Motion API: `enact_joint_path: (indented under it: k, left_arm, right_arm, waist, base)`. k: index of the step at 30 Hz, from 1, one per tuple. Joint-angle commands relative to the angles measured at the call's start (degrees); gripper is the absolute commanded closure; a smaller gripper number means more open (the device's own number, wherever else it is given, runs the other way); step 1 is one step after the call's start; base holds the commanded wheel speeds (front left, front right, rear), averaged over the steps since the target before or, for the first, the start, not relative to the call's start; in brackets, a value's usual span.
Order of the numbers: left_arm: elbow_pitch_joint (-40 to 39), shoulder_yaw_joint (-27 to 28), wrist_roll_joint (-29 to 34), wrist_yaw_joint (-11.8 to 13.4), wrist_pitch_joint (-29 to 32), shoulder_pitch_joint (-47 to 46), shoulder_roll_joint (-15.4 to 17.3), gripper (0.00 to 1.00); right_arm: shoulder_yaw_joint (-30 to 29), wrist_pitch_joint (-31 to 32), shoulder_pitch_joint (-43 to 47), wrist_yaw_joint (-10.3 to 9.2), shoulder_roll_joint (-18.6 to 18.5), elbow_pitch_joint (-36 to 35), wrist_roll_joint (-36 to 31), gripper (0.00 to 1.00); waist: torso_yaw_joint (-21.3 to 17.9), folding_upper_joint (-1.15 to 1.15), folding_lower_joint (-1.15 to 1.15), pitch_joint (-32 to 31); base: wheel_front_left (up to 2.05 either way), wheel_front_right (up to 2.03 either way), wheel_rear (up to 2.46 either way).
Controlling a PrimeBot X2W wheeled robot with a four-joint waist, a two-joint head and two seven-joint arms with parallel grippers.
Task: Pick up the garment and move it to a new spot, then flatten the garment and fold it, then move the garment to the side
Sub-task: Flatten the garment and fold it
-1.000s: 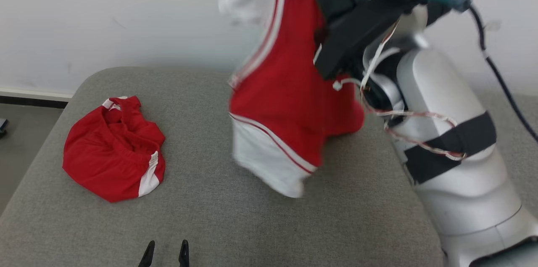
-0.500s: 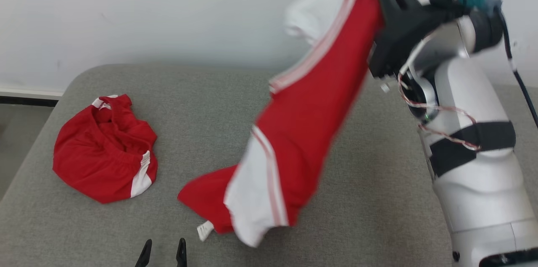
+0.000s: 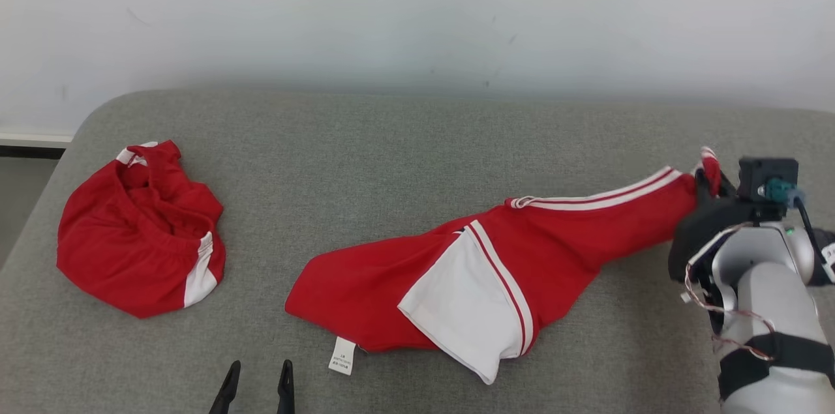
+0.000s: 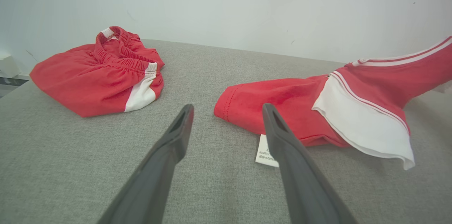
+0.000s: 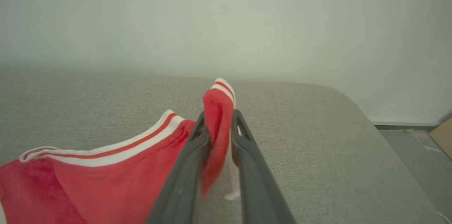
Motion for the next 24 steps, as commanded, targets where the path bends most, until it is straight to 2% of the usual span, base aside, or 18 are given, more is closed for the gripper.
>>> enact_joint_path:
  k: [1,7,11,20,24]
  left_arm:
    - [0.13,0.07,-0.06,-0.07,-0.20,-0.50,-0.02,0.00]
    - [0.35,0.08,0.34,-0.20,-0.20,-0.12,-0.02,0.00]
    - [0.49,0.01,0.46,-0.26,-0.20,0.91,-0.02,0.00]
    - [0.51,-0.54,0.41,-0.48,-0.20,1.12,-0.02,0.00]
    - [0.64,-1.21,0.34,-0.87,-0.20,0.31,-0.02,0.00]
  right_arm:
    - [-1.21,-0.32,1.92,-0.12,-0.25,-0.43,-2.04,0.00]
    - [-1.34,0.29,5.13,-0.12,-0.07,-1.87,-4.59,0.00]
    - [1.61,1.74,6.24,-0.12,0.08,-4.39,-4.56,0.00]
    - [18.31,8.57,8.75,-0.12,0.12,-6.29,2.36,0.00]
    - [22.78,10.56,8.05,-0.12,0.18,-4.63,5.14,0.00]
  waist:
    - [-0.25,-0.01,0.00,-0.02]
    - [-0.67,-0.01,0.00,-1.01]
    - [-0.80,-0.01,0.00,-1.96]
    - [-0.20,-0.01,0.00,-2.12]
    - [0.99,-0.01,0.00,-1.47]
  base:
    - [0.00,0.00,0.00]
    - [0.00,0.00,0.00]
    - [0.00,0.00,0.00]
    - [0.00,0.00,0.00]
    - [0.00,0.00,0.00]
